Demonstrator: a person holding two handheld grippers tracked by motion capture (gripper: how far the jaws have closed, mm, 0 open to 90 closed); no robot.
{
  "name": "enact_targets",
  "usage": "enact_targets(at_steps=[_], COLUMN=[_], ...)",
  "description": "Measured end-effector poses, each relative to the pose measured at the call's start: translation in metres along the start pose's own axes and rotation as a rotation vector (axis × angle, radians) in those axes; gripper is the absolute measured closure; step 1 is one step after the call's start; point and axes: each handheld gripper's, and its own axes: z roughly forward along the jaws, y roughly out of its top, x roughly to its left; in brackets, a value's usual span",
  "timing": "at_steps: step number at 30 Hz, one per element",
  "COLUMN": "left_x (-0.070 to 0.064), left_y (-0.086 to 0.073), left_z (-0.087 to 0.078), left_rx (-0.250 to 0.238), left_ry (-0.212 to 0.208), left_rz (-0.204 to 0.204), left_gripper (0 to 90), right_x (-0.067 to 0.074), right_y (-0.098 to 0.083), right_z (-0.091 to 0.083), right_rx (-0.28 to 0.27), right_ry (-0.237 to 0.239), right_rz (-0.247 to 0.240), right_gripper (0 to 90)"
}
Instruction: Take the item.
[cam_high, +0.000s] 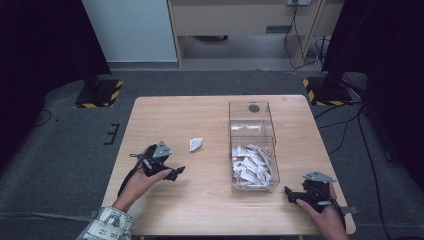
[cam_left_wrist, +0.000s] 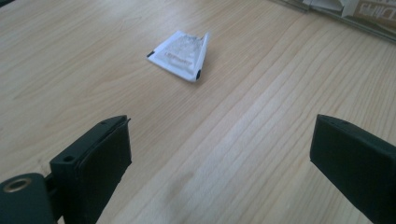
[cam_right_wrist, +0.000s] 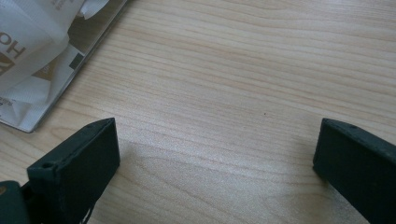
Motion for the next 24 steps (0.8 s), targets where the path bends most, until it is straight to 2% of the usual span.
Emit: enact_targets(at_steps=[9, 14, 17, 22, 24], left_x=[0.018, 0.023, 0.024, 0.025, 0.027], left_y=[-0.03, -0.043, -0.047, -0.052, -0.057], left_z=[-0.011, -0.008, -0.005, 0.0, 0.001], left_rx=[0.027, 0.053, 0.076, 0.096, 0.081], left_ry=[0.041, 0.06, 0.068, 0.071, 0.051], left_rz=[-0.073, -0.094, -0.088, -0.095, -0.126], left_gripper=[4.3, 4.2, 4.0, 3.8, 1.8], right_x=[0.0, 0.0, 0.0, 0.0, 0.0], right_y=[0.0, 0.0, 0.0, 0.0, 0.0], right_z=[0.0, 0.0, 0.0, 0.0, 0.0], right_rx=[0.0, 0.0, 0.0, 0.0, 0.0], right_ry=[0.0, 0.0, 0.0, 0.0, 0.0], right_rz=[0.0, 0.0, -0.001, 0.0, 0.0], right_gripper=[0.8, 0.8, 0.8, 0.8, 0.8])
